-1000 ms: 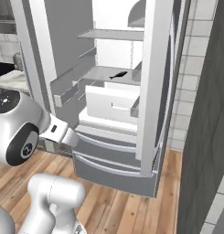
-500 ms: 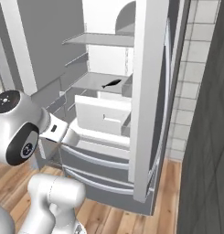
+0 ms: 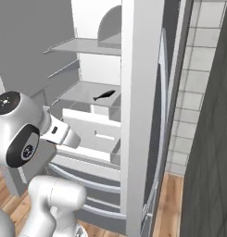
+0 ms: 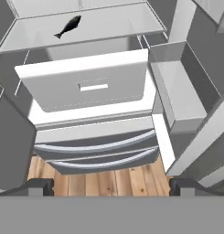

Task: Take the cheese, fish, and garlic from the fridge and place them on the plate on the dining counter to create an appetizer plate.

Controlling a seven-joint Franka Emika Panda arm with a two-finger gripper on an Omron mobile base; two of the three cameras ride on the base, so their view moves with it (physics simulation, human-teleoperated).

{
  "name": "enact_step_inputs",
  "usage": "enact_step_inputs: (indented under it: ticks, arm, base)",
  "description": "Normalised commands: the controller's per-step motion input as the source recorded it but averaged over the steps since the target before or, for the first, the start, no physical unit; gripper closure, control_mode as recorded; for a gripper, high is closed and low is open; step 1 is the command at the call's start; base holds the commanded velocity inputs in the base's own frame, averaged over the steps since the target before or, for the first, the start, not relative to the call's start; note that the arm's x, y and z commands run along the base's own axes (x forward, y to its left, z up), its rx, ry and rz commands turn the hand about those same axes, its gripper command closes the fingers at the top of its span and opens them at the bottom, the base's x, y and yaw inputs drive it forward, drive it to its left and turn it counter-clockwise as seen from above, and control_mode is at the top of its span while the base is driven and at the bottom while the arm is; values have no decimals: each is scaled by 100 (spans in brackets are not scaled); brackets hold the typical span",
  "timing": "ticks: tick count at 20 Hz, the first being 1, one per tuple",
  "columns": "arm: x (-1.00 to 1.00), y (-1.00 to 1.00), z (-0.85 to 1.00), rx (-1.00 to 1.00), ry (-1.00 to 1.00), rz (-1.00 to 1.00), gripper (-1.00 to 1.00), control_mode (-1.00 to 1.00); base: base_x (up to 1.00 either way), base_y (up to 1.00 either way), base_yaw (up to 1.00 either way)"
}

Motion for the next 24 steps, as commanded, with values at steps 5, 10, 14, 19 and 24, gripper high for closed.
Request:
enact_step_inputs:
  ticks: [5, 10, 14, 19, 24]
  arm:
    - [0, 0, 0, 0, 0, 0, -100, 100]
    - [0, 0, 0, 0, 0, 0, -100, 100]
    - [0, 0, 0, 0, 0, 0, -100, 100]
    - [0, 0, 0, 0, 0, 0, -100, 100]
    - [0, 0, 0, 0, 0, 0, -100, 100]
  base:
    - [64, 30, 0]
    - [63, 34, -1]
    - [36, 19, -1]
    - [13, 0, 0]
    - [4, 0, 0]
